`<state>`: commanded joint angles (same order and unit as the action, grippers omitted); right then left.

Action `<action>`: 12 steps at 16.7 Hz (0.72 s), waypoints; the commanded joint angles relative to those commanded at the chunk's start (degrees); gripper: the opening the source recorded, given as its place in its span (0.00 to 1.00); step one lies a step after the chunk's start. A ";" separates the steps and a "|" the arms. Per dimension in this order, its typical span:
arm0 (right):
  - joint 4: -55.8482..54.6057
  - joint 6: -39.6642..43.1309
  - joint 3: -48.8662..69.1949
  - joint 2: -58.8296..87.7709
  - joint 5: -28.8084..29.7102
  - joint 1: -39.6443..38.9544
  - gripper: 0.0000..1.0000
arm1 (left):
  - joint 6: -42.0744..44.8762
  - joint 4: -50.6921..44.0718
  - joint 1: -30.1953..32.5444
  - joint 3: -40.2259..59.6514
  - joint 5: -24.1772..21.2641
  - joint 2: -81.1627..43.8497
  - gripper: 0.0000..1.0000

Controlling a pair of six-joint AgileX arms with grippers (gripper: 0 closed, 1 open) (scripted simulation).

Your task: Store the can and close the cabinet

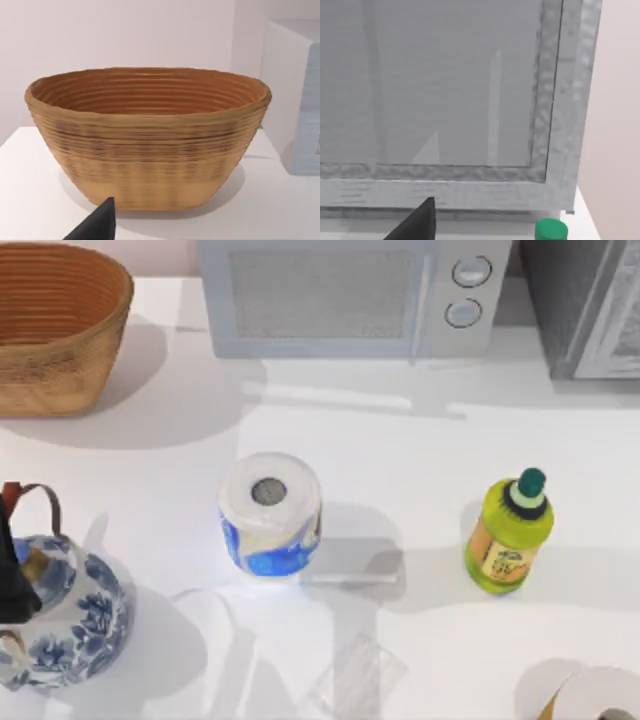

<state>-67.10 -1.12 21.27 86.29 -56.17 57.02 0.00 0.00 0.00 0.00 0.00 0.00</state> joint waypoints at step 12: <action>4.23 0.19 5.75 2.03 -2.77 1.72 1.00 | 0.00 0.00 0.00 0.00 0.00 0.00 1.00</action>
<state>-62.87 -0.93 27.02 88.31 -58.94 58.75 0.00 0.00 0.00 0.00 0.00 0.00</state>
